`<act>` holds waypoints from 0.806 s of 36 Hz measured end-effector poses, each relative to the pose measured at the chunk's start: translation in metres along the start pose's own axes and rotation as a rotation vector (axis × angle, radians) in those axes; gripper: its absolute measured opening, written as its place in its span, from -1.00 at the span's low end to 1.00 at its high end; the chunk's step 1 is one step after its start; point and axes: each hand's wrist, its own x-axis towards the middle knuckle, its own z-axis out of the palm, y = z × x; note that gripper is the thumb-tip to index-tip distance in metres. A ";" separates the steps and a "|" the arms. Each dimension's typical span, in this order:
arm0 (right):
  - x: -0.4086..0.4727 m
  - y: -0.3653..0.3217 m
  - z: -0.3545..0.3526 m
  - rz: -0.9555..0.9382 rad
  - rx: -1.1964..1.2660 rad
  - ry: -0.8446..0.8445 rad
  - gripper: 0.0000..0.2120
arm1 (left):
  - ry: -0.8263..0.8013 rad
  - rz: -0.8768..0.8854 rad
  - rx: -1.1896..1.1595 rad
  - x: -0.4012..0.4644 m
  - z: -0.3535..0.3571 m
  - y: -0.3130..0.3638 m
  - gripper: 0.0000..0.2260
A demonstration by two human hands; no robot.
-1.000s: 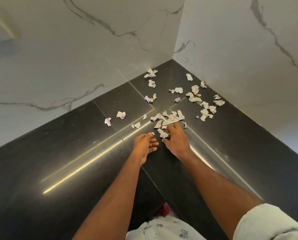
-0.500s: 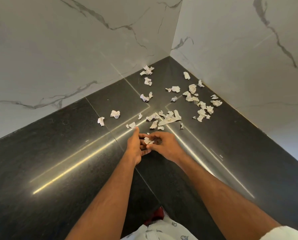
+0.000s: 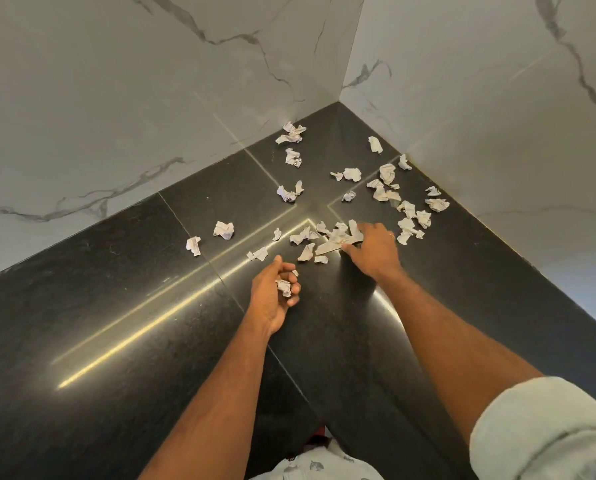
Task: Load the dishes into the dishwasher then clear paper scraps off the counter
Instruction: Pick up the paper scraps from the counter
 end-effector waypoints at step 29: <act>-0.117 -0.067 0.054 -0.617 0.021 0.016 -0.78 | 0.000 0.042 0.005 -0.024 0.005 -0.010 -0.64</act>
